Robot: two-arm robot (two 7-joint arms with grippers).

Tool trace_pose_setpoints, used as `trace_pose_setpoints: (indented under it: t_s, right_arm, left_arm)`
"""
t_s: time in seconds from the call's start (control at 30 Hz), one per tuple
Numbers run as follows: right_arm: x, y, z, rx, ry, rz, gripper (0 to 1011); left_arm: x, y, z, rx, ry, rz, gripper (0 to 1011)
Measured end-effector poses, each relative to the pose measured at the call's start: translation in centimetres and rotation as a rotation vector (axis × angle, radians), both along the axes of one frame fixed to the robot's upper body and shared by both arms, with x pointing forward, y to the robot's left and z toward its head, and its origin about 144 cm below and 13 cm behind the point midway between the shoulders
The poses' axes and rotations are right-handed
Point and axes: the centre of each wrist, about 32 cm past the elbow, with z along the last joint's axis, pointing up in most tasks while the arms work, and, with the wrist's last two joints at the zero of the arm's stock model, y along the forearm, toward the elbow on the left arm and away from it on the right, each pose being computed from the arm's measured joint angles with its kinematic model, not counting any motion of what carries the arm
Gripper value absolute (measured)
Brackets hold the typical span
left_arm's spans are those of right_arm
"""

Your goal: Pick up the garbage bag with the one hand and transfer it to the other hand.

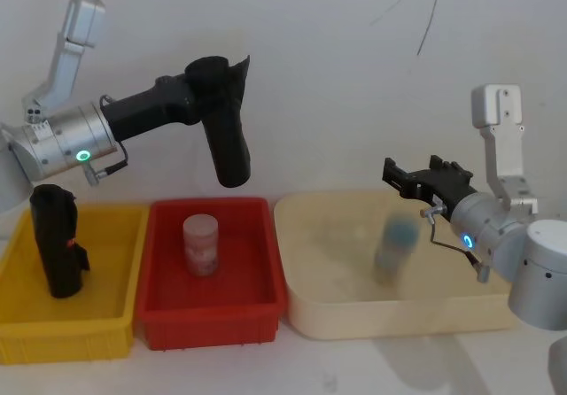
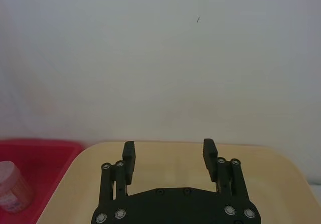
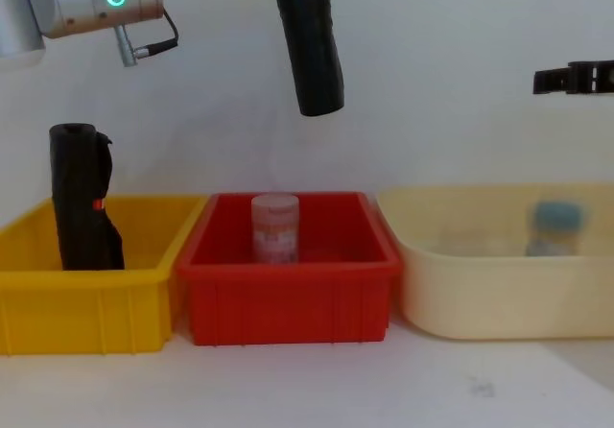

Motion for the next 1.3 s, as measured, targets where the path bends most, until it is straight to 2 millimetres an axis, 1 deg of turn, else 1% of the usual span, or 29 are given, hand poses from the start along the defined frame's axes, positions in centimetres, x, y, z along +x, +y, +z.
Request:
trace_pose_setpoints:
  t_s: [0.03, 0.13, 0.23, 0.27, 0.73, 1.13, 1.3]
  right_arm:
    - [0.0, 0.0, 0.0, 0.0, 0.0, 0.0, 813]
    - [-0.1, -0.1, -0.1, 0.002, 0.004, -0.003, 916]
    - [-0.1, -0.1, -0.1, 0.003, 0.005, -0.004, 962]
    - [-0.1, -0.1, -0.1, 0.003, 0.005, -0.004, 1001]
    - [-0.9, 0.2, -0.2, 0.01, -0.013, 0.102, 1000]
    - [-1.5, 0.7, 0.0, 0.015, -0.048, 0.262, 1000]
    - [-1.5, 1.3, 0.0, 0.017, -0.064, 0.343, 1000]
  left_arm:
    - [0.0, 0.0, 0.0, 0.0, 0.0, 0.0, 542]
    - [0.1, 0.0, 0.0, 0.001, 0.001, -0.006, 542]
    - [0.2, -0.1, 0.0, 0.002, 0.002, -0.01, 542]
    - [0.2, -0.1, 0.0, 0.002, 0.003, -0.011, 542]
    - [0.3, -0.2, 0.0, 0.005, 0.005, -0.017, 542]
    - [0.3, -0.2, 0.0, 0.006, 0.006, -0.019, 542]
    - [0.3, -0.2, 0.0, 0.006, 0.006, -0.02, 542]
